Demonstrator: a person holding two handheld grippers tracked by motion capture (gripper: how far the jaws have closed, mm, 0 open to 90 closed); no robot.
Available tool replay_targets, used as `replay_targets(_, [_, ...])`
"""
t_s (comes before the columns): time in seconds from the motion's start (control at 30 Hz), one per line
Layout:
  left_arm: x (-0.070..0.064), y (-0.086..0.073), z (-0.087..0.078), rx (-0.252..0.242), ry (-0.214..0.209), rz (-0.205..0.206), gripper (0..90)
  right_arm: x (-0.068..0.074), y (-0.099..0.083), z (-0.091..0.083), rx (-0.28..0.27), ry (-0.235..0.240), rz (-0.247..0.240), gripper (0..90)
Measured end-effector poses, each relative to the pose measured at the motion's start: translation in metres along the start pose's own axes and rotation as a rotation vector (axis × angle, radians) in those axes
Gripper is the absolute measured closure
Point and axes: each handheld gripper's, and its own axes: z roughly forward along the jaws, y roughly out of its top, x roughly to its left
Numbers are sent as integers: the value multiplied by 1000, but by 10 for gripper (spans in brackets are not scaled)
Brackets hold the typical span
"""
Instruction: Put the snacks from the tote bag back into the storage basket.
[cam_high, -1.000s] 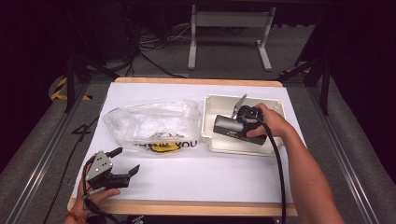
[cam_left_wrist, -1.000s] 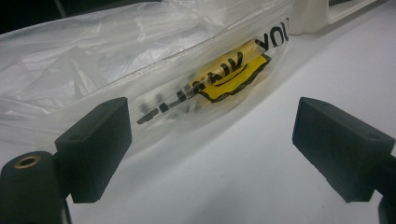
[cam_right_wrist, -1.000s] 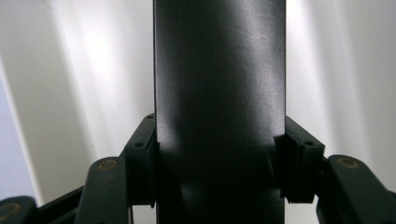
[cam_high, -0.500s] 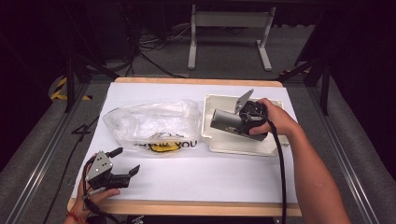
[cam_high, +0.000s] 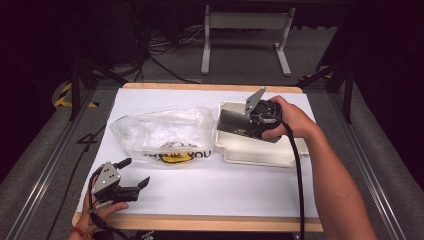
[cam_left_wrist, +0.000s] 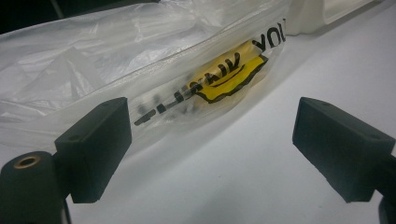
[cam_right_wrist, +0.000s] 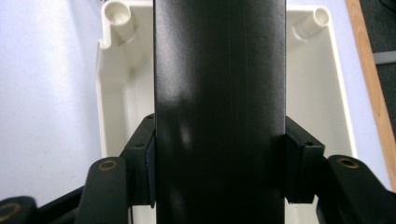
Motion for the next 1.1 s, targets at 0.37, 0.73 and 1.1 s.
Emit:
replay_targets(0.37, [0,0,-1,-9,-2,-3,127,0,26,-4,-25,-9,-34,424])
replay_targets(0.73, [1,-1,-1,-11,4,-2,127,2,59,-6,-23,-7,-66,424])
replay_targets(1.1, [2,-1,-2,-15,4,-1,127,10,91,4,-32,12,-100,424])
